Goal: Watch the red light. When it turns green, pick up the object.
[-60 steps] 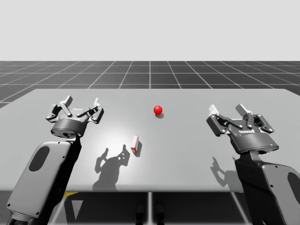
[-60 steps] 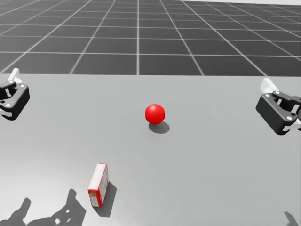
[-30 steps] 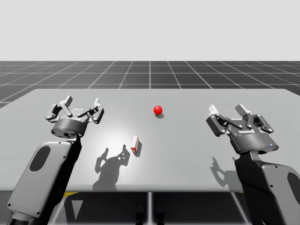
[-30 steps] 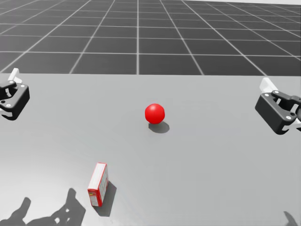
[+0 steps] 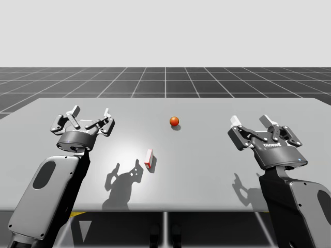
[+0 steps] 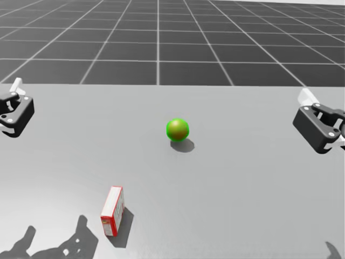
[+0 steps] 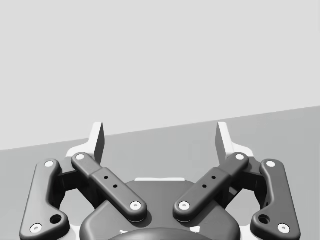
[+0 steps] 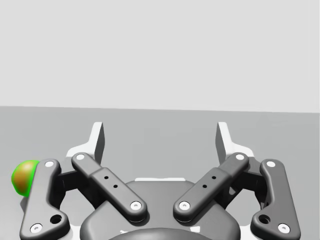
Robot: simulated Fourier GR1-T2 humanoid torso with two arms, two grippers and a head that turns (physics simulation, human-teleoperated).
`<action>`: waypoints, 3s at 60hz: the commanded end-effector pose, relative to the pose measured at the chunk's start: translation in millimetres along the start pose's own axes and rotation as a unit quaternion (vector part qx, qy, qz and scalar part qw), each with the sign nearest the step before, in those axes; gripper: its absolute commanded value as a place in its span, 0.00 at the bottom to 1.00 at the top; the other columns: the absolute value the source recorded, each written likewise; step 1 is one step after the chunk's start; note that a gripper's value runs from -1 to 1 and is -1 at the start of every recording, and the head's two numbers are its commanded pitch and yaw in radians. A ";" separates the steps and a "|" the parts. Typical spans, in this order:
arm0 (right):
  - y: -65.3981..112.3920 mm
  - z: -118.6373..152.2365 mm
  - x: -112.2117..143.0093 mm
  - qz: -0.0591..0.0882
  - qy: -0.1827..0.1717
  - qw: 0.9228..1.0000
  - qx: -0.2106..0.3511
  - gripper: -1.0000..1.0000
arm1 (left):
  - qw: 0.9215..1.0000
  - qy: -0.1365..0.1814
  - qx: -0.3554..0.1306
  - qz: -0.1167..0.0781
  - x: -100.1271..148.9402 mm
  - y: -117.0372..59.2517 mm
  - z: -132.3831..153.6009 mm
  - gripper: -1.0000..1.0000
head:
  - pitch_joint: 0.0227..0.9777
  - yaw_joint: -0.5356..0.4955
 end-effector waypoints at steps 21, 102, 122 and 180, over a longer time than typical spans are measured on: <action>1.5 -0.2 -0.5 0.001 0.003 1.000 0.002 0.00 | 1.000 0.001 -0.002 -0.003 -0.9 -0.5 -0.7 0.00 | 0.77 0.57; 4.5 0.6 -2.2 0.006 0.007 1.000 -0.002 0.00 | 0.970 0.085 -0.226 0.034 30.7 -57.9 145.3 0.00 | 0.87 0.64; 4.0 -0.3 -2.7 0.010 0.005 1.000 -0.002 0.00 | 0.955 0.150 -0.248 0.057 -35.9 -68.9 168.1 0.00 | 0.87 0.64; 4.3 -0.5 -2.3 0.008 0.004 1.000 0.000 0.00 | 0.931 0.238 -0.260 0.091 -79.6 -132.2 111.6 0.00 | 0.87 0.64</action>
